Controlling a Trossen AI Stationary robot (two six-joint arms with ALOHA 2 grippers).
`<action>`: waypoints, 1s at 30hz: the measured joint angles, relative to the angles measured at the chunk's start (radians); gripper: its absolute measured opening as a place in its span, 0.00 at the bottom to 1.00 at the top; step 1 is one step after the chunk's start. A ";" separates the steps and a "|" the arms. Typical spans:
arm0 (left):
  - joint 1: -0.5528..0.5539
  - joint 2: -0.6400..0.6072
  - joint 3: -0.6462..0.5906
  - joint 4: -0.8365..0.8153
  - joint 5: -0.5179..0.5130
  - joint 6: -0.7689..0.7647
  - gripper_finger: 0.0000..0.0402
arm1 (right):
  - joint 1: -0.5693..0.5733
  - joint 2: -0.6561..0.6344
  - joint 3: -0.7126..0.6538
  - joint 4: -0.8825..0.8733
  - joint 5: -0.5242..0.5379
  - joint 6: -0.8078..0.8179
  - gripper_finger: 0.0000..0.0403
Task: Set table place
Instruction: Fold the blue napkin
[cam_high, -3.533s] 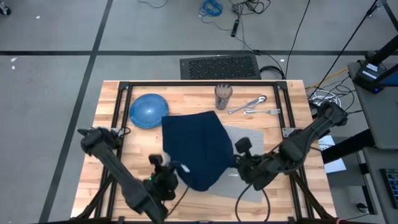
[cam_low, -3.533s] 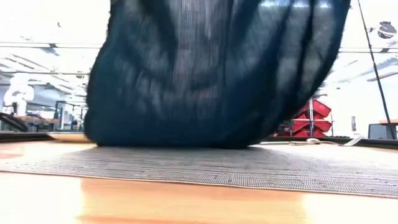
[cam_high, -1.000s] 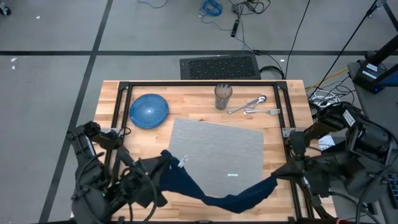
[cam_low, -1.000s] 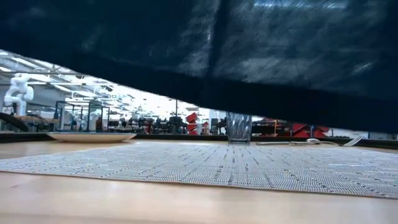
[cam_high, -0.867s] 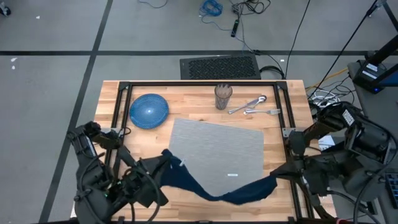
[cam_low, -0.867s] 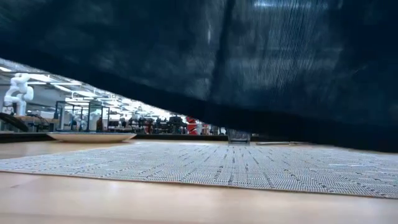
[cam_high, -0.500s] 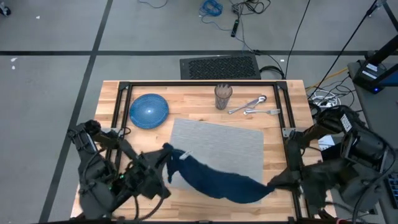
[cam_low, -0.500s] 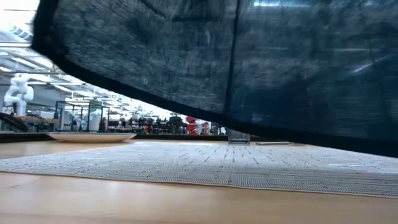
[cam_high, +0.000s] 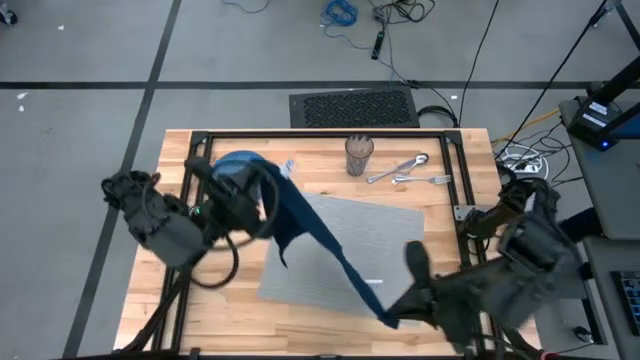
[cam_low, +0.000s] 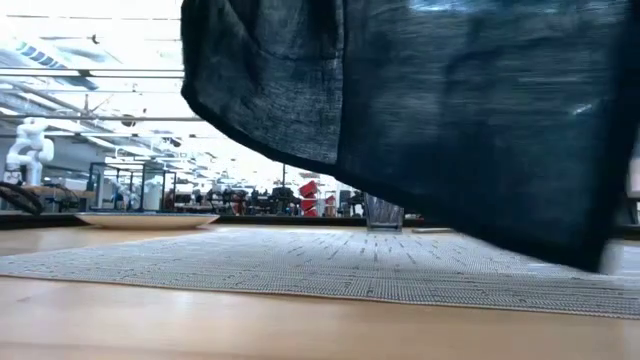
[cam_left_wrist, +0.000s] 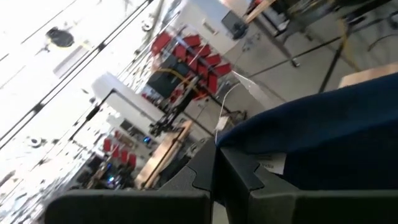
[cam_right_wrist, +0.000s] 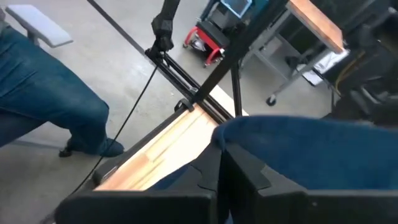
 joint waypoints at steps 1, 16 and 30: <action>0.014 -0.010 0.000 -0.053 0.002 -0.042 0.00 | -0.029 0.005 0.000 0.013 -0.036 -0.015 0.00; 0.369 -0.106 0.002 -0.685 0.266 -0.506 0.00 | -0.364 0.107 0.000 0.328 -0.446 -0.108 0.00; 0.645 -0.074 -0.076 -0.538 0.602 -0.306 0.00 | -0.408 0.120 0.001 0.290 -0.450 0.013 0.00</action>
